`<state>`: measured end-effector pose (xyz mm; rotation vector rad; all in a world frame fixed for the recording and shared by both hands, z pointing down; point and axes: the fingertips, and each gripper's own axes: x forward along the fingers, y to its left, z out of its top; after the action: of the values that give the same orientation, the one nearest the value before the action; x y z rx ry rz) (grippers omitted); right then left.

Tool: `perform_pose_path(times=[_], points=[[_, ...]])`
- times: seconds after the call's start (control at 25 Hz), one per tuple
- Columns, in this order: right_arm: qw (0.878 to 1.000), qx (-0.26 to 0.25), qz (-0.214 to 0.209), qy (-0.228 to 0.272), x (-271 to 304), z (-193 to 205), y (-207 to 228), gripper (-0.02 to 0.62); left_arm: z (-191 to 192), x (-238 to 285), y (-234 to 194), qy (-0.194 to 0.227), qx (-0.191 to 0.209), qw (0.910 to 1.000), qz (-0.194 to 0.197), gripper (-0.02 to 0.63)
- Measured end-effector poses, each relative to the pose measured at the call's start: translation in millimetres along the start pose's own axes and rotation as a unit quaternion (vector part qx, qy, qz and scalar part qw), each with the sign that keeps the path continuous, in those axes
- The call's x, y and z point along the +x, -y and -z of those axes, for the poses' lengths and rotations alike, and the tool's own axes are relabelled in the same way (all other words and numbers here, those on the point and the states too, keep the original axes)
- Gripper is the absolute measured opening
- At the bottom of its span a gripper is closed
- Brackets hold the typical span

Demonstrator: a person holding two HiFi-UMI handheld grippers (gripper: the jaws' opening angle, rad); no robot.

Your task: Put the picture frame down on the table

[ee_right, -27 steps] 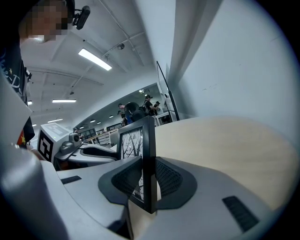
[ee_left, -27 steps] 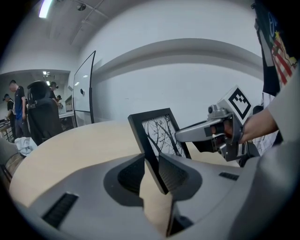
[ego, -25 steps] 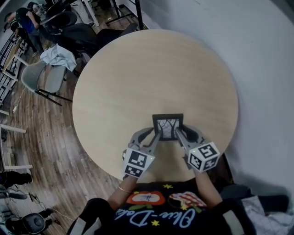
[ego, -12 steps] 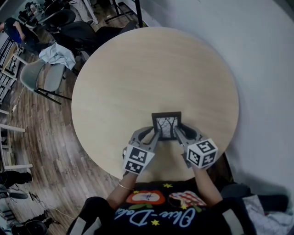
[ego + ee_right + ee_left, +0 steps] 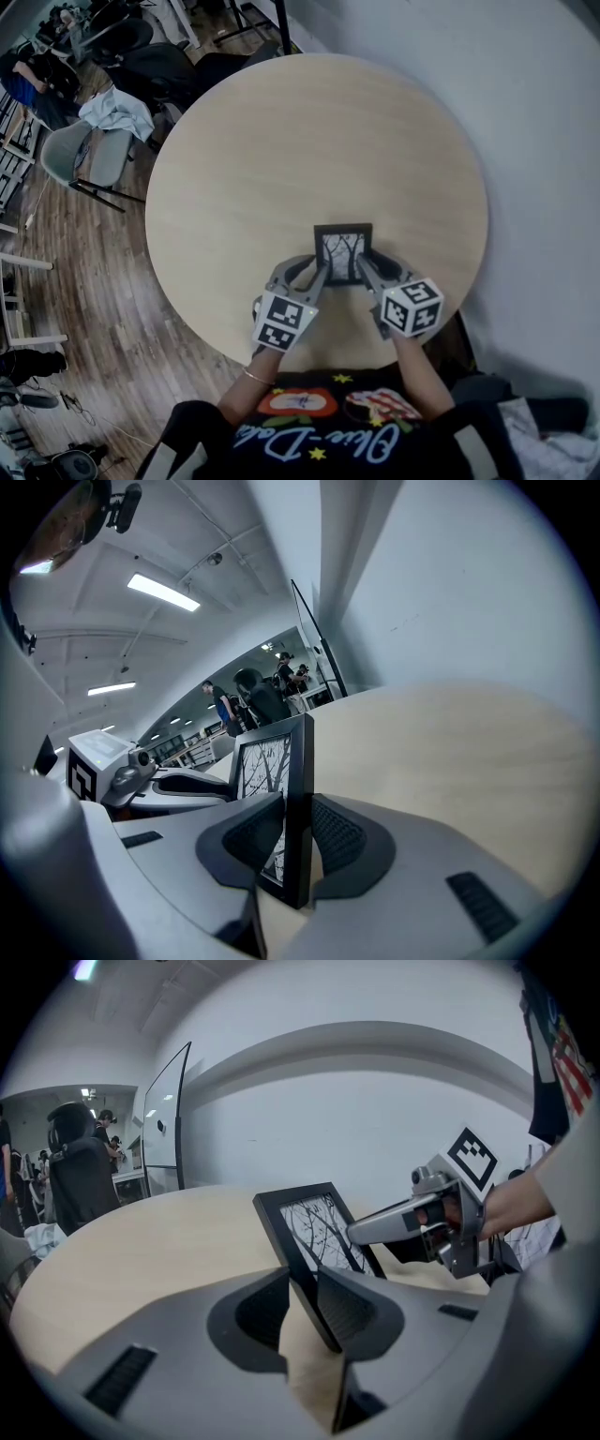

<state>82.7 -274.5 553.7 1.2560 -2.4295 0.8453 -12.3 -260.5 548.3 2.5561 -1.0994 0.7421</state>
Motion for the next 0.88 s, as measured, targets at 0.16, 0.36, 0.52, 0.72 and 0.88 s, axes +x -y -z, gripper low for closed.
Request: perform_pose_path(times=[0.16, 0.36, 0.52, 0.72, 0.88], points=[[1.0, -0.007, 0.012, -0.012, 1, 1, 1, 0.074, 1, 1, -1, -0.004, 0.001, 1.0, 0.0, 0.094], [0.999, -0.01, 0.021, -0.024, 4, 3, 4, 0.077, 3, 5, -1, -0.005, -0.005, 1.0, 0.0, 0.094], [0.998, -0.025, 0.036, -0.035, 7, 3, 7, 0.08, 4, 9, -2, -0.008, -0.007, 0.9999, -0.003, 0.094], [0.997, -0.036, 0.049, -0.048, 13, 2, 13, 0.081, 5, 15, -6, -0.011, -0.012, 0.9998, -0.006, 0.094], [0.996, -0.037, 0.058, -0.053, 13, 5, 13, 0.081, 8, 14, -5, -0.014, -0.012, 0.9998, -0.008, 0.094]])
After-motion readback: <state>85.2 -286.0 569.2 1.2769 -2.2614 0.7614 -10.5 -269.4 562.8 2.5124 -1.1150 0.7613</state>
